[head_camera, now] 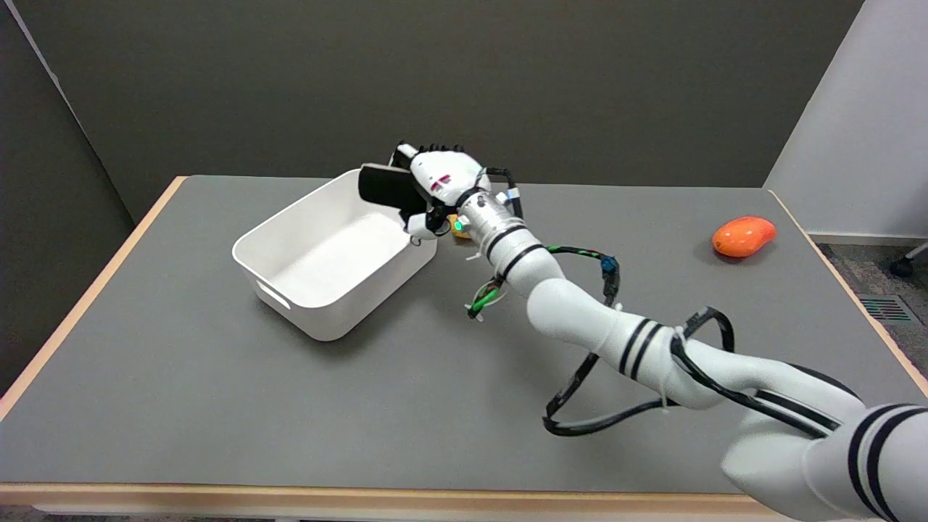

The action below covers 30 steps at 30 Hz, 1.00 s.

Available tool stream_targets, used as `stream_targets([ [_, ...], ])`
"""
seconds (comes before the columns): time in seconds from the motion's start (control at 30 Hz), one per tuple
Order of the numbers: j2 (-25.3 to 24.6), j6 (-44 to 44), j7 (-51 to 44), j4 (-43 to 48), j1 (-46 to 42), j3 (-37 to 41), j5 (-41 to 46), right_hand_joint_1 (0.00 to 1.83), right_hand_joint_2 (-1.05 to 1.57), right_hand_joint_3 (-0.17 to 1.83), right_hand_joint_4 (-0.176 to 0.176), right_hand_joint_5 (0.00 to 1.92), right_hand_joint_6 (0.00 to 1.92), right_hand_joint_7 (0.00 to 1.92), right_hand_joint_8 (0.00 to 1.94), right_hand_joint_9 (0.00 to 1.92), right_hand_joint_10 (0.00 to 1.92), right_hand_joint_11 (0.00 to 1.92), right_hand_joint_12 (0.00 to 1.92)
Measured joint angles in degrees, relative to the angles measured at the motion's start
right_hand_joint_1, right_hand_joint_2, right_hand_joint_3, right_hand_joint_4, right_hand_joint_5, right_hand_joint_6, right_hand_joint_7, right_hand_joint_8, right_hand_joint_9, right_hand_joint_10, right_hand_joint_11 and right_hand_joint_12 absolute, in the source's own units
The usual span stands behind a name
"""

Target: Place the chalkboard eraser into the white box.

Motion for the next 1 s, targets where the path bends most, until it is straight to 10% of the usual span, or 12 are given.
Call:
stream_targets([
  [0.17, -1.7, -2.6, 0.8, -4.0, 2.1, -0.6, 1.5, 0.48, 0.64, 0.94, -0.11, 0.0, 0.11, 0.02, 0.26, 0.01, 0.54, 0.0, 1.07],
  [0.47, -2.0, -5.5, 1.4, -4.0, 2.7, -0.4, 2.7, 0.51, 0.6, 0.89, -0.104, 0.0, 0.02, 0.0, 0.01, 0.0, 0.17, 0.0, 0.97],
  [1.0, 6.3, 1.6, 2.3, 13.4, -8.3, 10.2, 0.4, 0.47, 0.69, 0.81, -0.069, 0.09, 0.31, 0.14, 0.29, 0.0, 0.58, 0.0, 1.03],
])
